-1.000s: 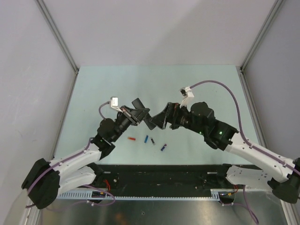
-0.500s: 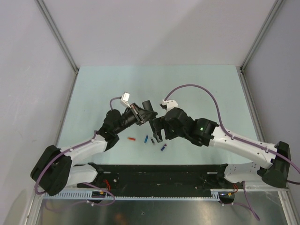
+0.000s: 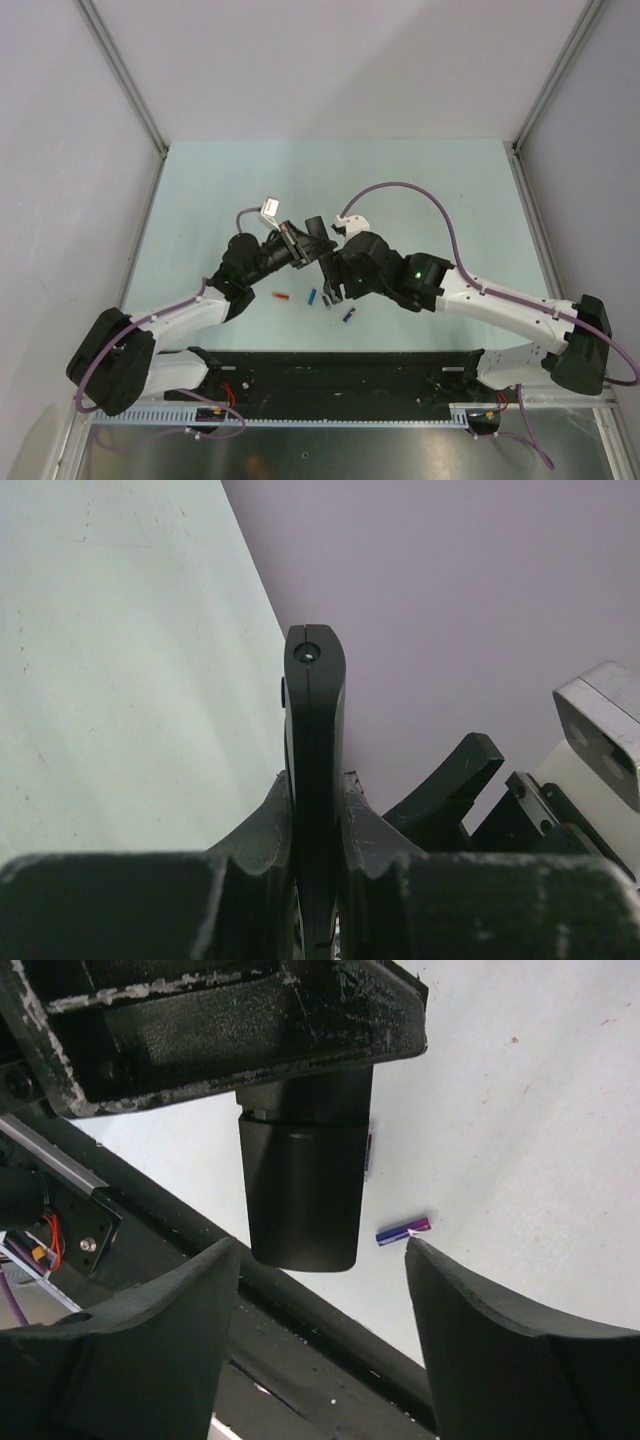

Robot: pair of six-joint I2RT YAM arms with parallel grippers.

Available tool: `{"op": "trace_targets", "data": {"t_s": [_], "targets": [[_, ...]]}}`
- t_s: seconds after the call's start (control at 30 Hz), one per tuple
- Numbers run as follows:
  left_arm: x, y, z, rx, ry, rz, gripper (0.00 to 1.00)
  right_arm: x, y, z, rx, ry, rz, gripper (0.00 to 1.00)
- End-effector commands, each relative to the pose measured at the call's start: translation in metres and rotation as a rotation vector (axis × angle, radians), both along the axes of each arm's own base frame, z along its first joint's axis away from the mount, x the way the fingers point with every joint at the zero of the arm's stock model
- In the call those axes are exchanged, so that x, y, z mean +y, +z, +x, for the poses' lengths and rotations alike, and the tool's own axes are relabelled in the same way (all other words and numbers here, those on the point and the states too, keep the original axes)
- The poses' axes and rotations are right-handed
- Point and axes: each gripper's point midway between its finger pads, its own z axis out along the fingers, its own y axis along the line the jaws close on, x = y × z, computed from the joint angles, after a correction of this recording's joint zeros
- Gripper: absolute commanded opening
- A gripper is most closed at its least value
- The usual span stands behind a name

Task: Load the batteries into the remote control
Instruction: Remove the battery cover from the remote control.

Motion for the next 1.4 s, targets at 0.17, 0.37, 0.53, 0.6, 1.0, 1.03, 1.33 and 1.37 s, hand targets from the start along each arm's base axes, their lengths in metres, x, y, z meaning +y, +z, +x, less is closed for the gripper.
{"op": "trace_targets", "data": {"t_s": [0.17,0.37,0.53,0.6,1.0,1.03,1.33,1.37], "targets": [[-0.001,0.025,-0.002,-0.055,-0.02,-0.049,0.0,0.018,0.025,0.009,-0.055,0.02,0.079,0.59],[-0.001,0.024,-0.002,-0.052,-0.018,-0.047,0.0,0.018,0.022,0.008,-0.047,0.023,0.071,0.52],[0.0,0.023,-0.001,-0.053,-0.015,-0.045,0.0,0.016,0.023,0.008,-0.051,0.02,0.071,0.47],[0.0,0.021,-0.001,-0.053,-0.012,-0.04,0.0,0.016,0.024,0.008,-0.056,0.021,0.07,0.46],[0.007,0.015,0.002,-0.094,0.026,-0.004,0.0,0.009,0.035,0.003,-0.065,0.025,0.086,0.42],[0.006,0.015,0.002,-0.092,0.025,-0.004,0.0,0.008,0.036,0.003,-0.064,0.026,0.089,0.41],[0.011,0.014,0.009,-0.09,0.046,0.002,0.0,0.002,0.045,-0.003,-0.066,0.028,0.109,0.4],[0.014,0.014,0.011,-0.088,0.054,0.0,0.0,0.002,0.046,-0.005,-0.066,0.032,0.107,0.4]]}}
